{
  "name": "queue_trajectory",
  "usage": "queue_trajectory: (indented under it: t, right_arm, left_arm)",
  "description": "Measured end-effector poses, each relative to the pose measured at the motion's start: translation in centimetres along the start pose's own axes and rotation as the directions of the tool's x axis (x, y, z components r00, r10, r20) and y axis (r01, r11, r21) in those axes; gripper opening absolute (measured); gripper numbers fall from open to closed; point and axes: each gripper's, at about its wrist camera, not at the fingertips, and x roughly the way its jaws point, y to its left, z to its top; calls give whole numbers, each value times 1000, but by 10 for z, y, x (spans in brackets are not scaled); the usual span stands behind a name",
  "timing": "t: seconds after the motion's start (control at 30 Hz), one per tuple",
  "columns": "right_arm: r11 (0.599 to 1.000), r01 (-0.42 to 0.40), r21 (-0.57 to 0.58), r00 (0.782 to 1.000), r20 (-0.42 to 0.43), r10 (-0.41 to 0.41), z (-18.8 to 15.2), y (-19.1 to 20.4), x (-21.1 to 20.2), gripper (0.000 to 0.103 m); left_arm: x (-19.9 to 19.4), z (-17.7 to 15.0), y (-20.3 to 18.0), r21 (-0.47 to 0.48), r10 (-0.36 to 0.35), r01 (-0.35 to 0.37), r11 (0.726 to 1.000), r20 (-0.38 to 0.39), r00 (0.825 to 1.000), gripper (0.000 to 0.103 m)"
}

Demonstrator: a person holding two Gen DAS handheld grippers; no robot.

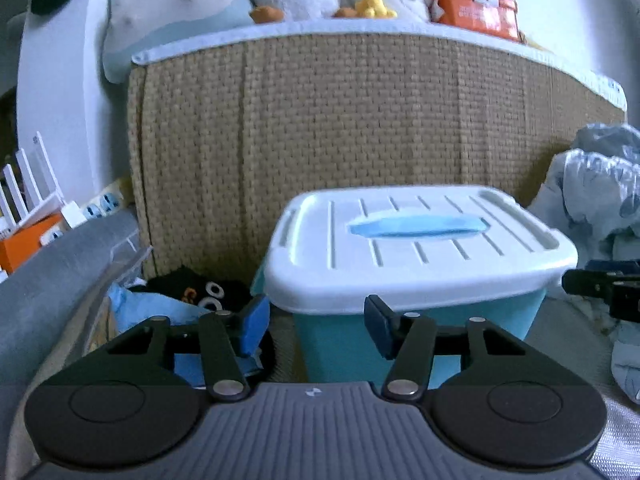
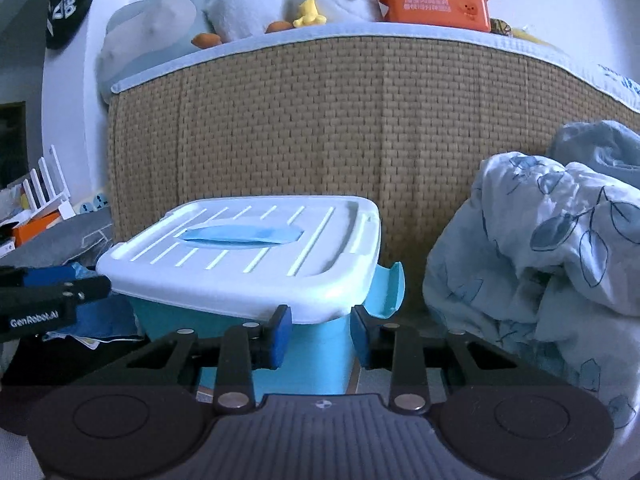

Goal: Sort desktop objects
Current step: 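Lower the white lid onto the teal bin rim with both tools, then open both tools and pull them back from the lidded bin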

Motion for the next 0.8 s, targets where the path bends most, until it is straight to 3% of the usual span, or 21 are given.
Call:
queue_trajectory:
  t: [0.43,0.6,0.8]
  right_arm:
    - [1000,8,-12,999,-31,-8,7,2,7,36]
    - [1000,0,19,1000,-26,0,0,-4,-18,36]
    - [1000,13,20,1000,-8,-13,-19,-3,-63,36]
  left_arm:
    - [7,8,-5,13,-34,35,999,-41,999,54]
    - [-29,1,3,-50,-72,70,996,-48,996,56]
    - [-82,-17,-7,-41,-80,78,996,-40,996,56]
